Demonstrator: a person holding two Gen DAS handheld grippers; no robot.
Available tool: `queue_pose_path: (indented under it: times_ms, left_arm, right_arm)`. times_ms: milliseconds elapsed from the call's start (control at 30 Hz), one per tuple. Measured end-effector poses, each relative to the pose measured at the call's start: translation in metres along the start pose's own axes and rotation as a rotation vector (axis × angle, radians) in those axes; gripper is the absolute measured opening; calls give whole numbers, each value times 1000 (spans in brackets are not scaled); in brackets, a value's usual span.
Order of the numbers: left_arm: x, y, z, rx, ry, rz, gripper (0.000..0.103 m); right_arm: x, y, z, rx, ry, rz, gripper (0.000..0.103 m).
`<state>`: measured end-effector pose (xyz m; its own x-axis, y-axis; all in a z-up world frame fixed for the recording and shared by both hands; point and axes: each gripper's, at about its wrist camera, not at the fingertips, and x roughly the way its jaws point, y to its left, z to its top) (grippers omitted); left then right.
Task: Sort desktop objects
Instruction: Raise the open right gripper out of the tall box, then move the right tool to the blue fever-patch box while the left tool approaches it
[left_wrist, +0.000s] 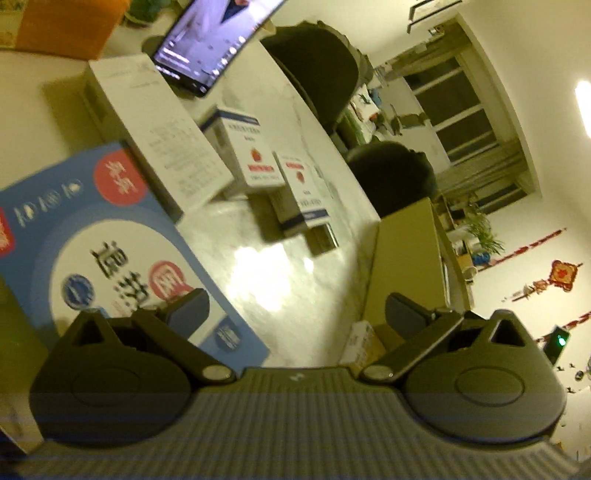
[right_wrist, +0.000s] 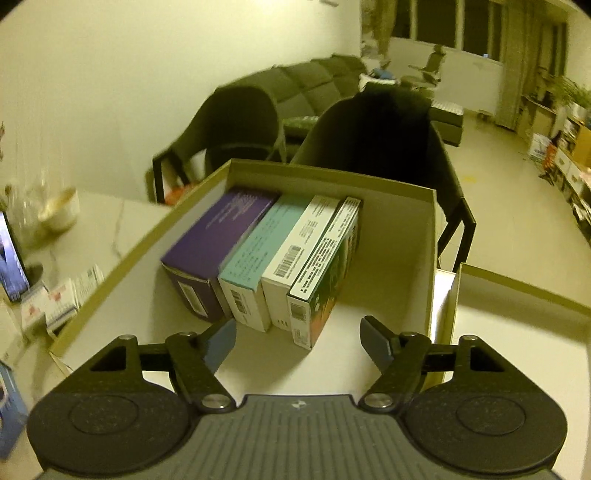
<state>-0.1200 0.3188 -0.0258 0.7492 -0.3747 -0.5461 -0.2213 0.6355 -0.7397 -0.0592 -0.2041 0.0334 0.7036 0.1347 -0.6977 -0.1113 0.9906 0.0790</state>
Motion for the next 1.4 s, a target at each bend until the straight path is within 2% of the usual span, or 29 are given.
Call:
queue_pose_path:
  times_ms: [200,400,633,867,1100,1167,1233,1400]
  left_arm:
    - [-6,0,6,31,-35,55,103]
    - [-9,0,11,77,-56,105,103]
    - [-13,4,17,104,-80,137,103]
    - [-15,4,23,127,-104,179,103]
    - [-17,6,25,206,-73,188,103]
    - [-17,7,26,233,-62,182,103]
    - [-17,9,27,257,-53,172,103]
    - [-21,15,32,285,-46,152,103]
  right_arm:
    - [-22,-2,-14,116,-92,71,80]
    - [-41,8,-32,168,-142,138,82]
    - [-63,29,-51,178,-190,213,84]
    - [-74,50,-74,188,-195,288,86]
    - [-91,80,-99,156,-264,284,87]
    - [-92,87,-104,171,-253,328,87]
    - [-87,96,-109,177,-209,398,86]
    - [-67,136,-126,131,-103,501,82]
